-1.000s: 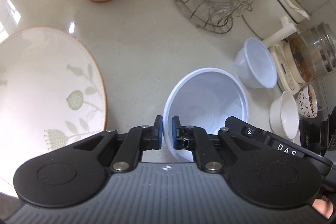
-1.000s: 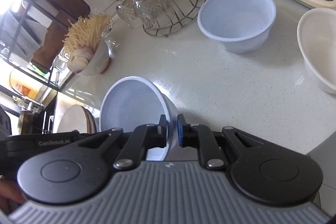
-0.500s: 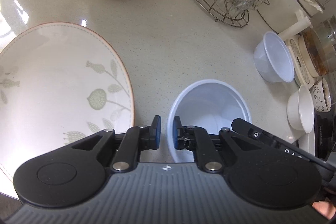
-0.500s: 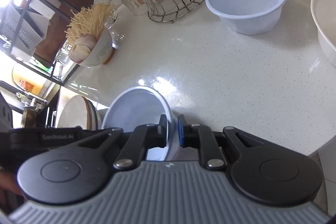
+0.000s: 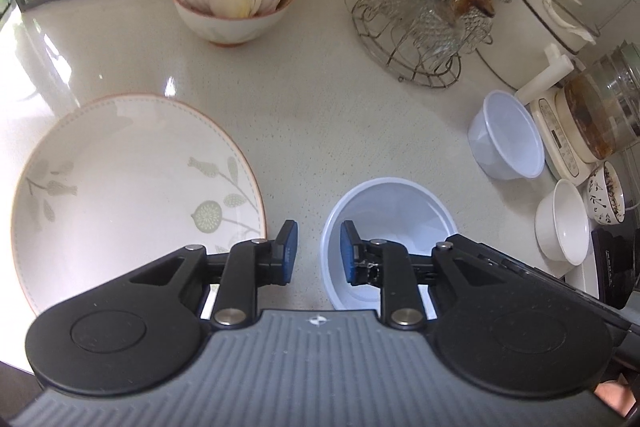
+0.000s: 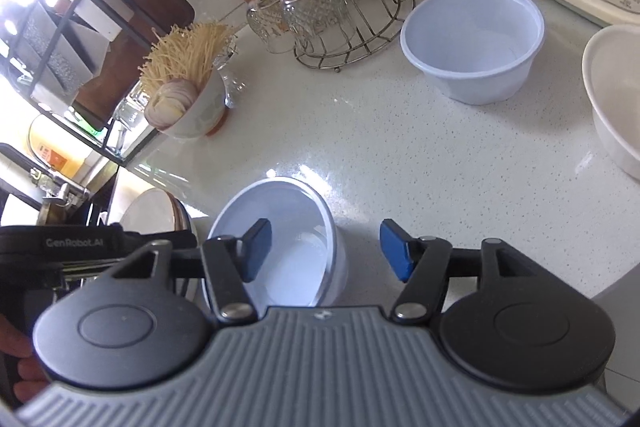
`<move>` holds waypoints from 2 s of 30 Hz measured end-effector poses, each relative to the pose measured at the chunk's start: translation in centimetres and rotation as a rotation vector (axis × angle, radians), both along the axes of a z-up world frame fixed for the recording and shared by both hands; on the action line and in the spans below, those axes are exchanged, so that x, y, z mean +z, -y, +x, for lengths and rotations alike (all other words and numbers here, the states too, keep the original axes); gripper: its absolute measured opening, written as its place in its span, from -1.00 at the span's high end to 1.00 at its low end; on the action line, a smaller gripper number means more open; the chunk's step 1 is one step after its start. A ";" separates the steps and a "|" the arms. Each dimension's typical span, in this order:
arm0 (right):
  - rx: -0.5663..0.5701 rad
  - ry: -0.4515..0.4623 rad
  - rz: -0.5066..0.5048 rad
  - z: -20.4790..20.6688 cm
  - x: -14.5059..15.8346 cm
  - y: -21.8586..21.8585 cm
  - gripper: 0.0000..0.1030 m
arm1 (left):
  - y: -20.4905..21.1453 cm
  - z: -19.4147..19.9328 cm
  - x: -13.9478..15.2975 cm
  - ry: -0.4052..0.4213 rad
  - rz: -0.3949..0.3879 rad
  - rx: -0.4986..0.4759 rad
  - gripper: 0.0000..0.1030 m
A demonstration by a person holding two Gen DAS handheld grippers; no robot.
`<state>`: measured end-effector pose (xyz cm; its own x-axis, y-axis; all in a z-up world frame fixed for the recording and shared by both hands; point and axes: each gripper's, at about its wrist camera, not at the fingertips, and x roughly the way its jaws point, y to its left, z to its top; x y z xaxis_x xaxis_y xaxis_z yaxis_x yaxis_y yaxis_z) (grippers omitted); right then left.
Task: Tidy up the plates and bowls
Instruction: 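Lower the bowl beside the plates and open both grippers, then move both grippers to a second white plastic bowl near the kettle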
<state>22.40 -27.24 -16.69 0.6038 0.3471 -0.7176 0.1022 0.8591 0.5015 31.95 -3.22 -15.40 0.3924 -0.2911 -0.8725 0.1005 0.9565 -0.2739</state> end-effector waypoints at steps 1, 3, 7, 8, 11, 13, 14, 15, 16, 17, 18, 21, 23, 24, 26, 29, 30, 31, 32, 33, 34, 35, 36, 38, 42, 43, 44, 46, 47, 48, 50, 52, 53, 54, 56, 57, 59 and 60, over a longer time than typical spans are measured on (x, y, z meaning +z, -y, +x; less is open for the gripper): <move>0.004 0.004 -0.008 -0.2 0.3 0.0 -0.22 | 0.0 -0.1 0.5 0.015 0.007 -0.007 0.47; 0.018 0.018 -0.070 -0.5 1.3 -0.3 -0.22 | 0.1 -0.4 1.5 0.043 0.017 -0.020 0.45; 0.022 0.079 -0.124 -1.3 3.5 -0.5 -0.22 | 0.2 -0.8 3.4 0.084 0.031 -0.046 0.42; 0.019 0.093 -0.127 -1.5 4.0 -0.4 -0.22 | 0.2 -1.1 4.0 0.097 0.029 -0.057 0.40; 0.018 0.135 -0.184 -2.2 5.6 -0.6 -0.22 | 0.6 -1.5 5.3 0.122 0.031 -0.077 0.35; 0.024 0.160 -0.211 -2.7 6.5 -0.6 -0.22 | 0.8 -1.9 6.1 0.138 0.021 -0.086 0.32; 0.026 0.178 -0.225 -2.9 7.0 -0.6 -0.22 | 0.9 -2.1 6.6 0.149 0.014 -0.091 0.31; 0.027 0.190 -0.237 -3.2 7.4 -0.6 -0.22 | 1.1 -2.4 6.9 0.160 0.011 -0.095 0.31; 0.031 0.205 -0.251 -3.5 7.9 -0.6 -0.22 | 1.2 -2.6 7.2 0.170 0.008 -0.099 0.31; 0.035 0.219 -0.258 -3.8 8.4 -0.6 -0.22 | 1.3 -2.9 7.6 0.181 0.002 -0.106 0.31; 0.035 0.230 -0.265 -4.1 8.8 -0.6 -0.22 | 1.4 -3.2 7.9 0.192 -0.002 -0.112 0.30; 0.033 0.264 -0.297 -5.1 10.0 -0.5 -0.21 | 1.9 -4.1 8.7 0.231 -0.001 -0.126 0.28; 0.026 0.281 -0.333 -5.7 10.6 -0.5 -0.21 | 2.1 -4.7 9.1 0.246 -0.006 -0.122 0.27; 0.022 0.284 -0.345 -5.9 10.8 -0.4 -0.21 | 2.1 -4.9 9.2 0.251 -0.010 -0.120 0.27; 0.013 0.286 -0.365 -6.2 11.2 -0.1 -0.21 | 2.1 -5.3 9.5 0.259 -0.011 -0.117 0.27; -0.006 0.293 -0.368 -6.7 11.6 0.1 -0.21 | 2.1 -5.5 9.6 0.257 -0.009 -0.122 0.27; -0.019 0.292 -0.368 -6.9 11.7 0.2 -0.21 | 2.1 -5.5 9.6 0.257 -0.010 -0.129 0.27; -0.033 0.293 -0.373 -7.0 11.9 0.2 -0.21 | 2.1 -5.4 9.7 0.258 -0.014 -0.136 0.23; -0.042 0.296 -0.378 -7.1 12.0 0.1 -0.21 | 2.0 -5.3 9.8 0.255 -0.025 -0.143 0.16; -0.046 0.296 -0.384 -7.1 12.2 0.0 -0.22 | 2.0 -5.1 9.9 0.253 -0.039 -0.149 0.13; -0.052 0.296 -0.389 -7.1 12.4 -0.1 -0.35 | 1.9 -5.0 10.0 0.255 -0.051 -0.161 0.11; -0.065 0.301 -0.395 -7.2 12.6 -0.2 -0.41 | 1.9 -4.8 10.2 0.262 -0.056 -0.175 0.08; -0.082 0.309 -0.398 -7.2 12.8 -0.3 -0.50 | 2.0 -4.6 10.3 0.273 -0.059 -0.193 0.06; -0.134 0.317 -0.395 -7.2 13.2 -0.1 -0.68 | 2.0 -4.0 10.3 0.281 -0.073 -0.217 0.04; -0.206 0.299 -0.413 -7.0 14.0 -0.1 -0.83 | 1.8 -2.8 10.4 0.280 -0.096 -0.247 0.04; -0.217 0.299 -0.423 -7.0 14.3 -0.2 -0.83 | 1.8 -2.6 10.5 0.281 -0.097 -0.257 0.04; -0.227 0.294 -0.431 -7.0 14.4 -0.3 -0.83 | 1.7 -2.3 10.5 0.283 -0.100 -0.267 0.04; -0.249 0.297 -0.426 -7.1 14.6 -0.5 -0.83 | 1.7 -2.1 10.6 0.283 -0.112 -0.289 0.04; -0.263 0.301 -0.414 -7.2 14.6 -0.5 -0.83 | 1.6 -2.0 10.5 0.282 -0.119 -0.303 0.04; -0.274 0.307 -0.395 -7.2 14.5 -0.6 -0.83 | 1.6 -2.0 10.4 0.283 -0.123 -0.313 0.04; -0.286 0.304 -0.361 -7.2 14.1 -0.7 -0.83 | 1.6 -1.8 10.3 0.280 -0.129 -0.326 0.04; -0.287 0.298 -0.332 -7.2 13.3 -0.8 -0.83 | 1.4 -1.8 10.4 0.277 -0.156 -0.336 0.04; -0.292 0.289 -0.321 -7.2 13.0 -0.8 -0.83 | 1.4 -1.9 10.5 0.285 -0.166 -0.342 0.04; -0.298 0.288 -0.311 -7.4 12.7 -0.8 -0.83 | 1.4 -1.9 10.5 0.289 -0.167 -0.347 0.04; -0.307 0.282 -0.330 -7.5 12.2 -1.0 -0.83 | 1.6 -1.8 10.5 0.298 -0.173 -0.355 0.04; -0.302 0.277 -0.346 -7.5 12.1 -1.1 -0.83 | 1.7 -1.7 10.4 0.300 -0.177 -0.356 0.04; -0.303 0.255 -0.384 -7.2 11.8 -1.2 -0.83 | 2.1 -1.2 10.2 0.288 -0.176 -0.354 0.04; -0.306 0.246 -0.389 -7.0 11.8 -1.1 -0.83 | 2.4 -1.0 10.1 0.285 -0.173 -0.353 0.04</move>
